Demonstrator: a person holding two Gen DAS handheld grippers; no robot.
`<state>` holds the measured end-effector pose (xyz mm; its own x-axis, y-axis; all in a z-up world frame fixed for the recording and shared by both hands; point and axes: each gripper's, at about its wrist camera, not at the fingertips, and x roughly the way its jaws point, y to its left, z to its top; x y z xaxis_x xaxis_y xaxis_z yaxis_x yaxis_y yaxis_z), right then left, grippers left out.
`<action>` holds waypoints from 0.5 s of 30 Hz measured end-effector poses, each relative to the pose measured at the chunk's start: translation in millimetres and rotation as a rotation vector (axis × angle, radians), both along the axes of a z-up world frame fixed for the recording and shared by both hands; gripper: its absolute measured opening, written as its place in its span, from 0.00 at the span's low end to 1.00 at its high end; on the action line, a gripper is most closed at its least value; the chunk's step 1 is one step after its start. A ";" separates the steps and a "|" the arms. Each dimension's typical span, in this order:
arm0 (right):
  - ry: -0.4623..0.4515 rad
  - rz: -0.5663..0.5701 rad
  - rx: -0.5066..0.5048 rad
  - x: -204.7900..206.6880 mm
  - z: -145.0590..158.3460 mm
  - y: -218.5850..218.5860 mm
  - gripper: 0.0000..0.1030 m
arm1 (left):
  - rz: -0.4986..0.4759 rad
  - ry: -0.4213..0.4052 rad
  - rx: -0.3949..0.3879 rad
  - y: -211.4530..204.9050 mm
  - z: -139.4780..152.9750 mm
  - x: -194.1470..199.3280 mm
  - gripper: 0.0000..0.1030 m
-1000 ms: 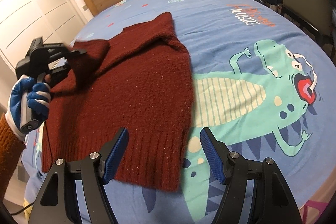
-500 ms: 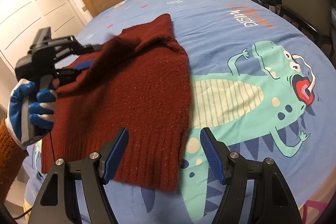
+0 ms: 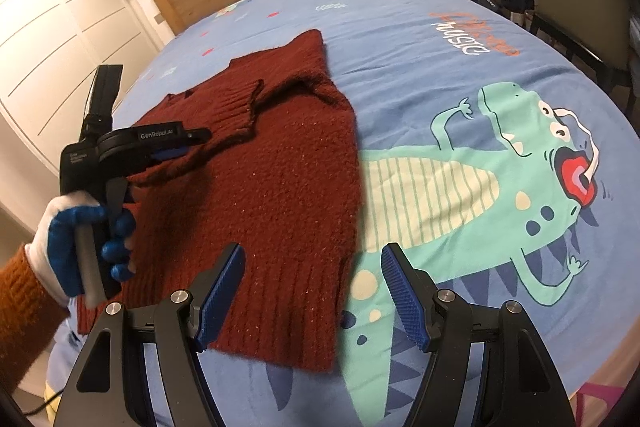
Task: Fold small clothes
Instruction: 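Lift the left tool away from the sweater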
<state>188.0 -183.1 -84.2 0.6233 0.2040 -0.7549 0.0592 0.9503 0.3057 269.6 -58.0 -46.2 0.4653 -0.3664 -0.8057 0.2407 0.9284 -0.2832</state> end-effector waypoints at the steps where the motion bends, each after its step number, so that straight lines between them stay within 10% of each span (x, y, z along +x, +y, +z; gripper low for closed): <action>1: 0.001 -0.001 0.000 0.1 0.1 0.2 0.70 | -0.012 -0.006 -0.015 0.6 2.5 -2.7 0.41; 15: -0.007 0.043 -0.042 9.5 7.7 24.3 0.70 | 0.320 -0.091 0.172 151.2 20.8 32.9 0.43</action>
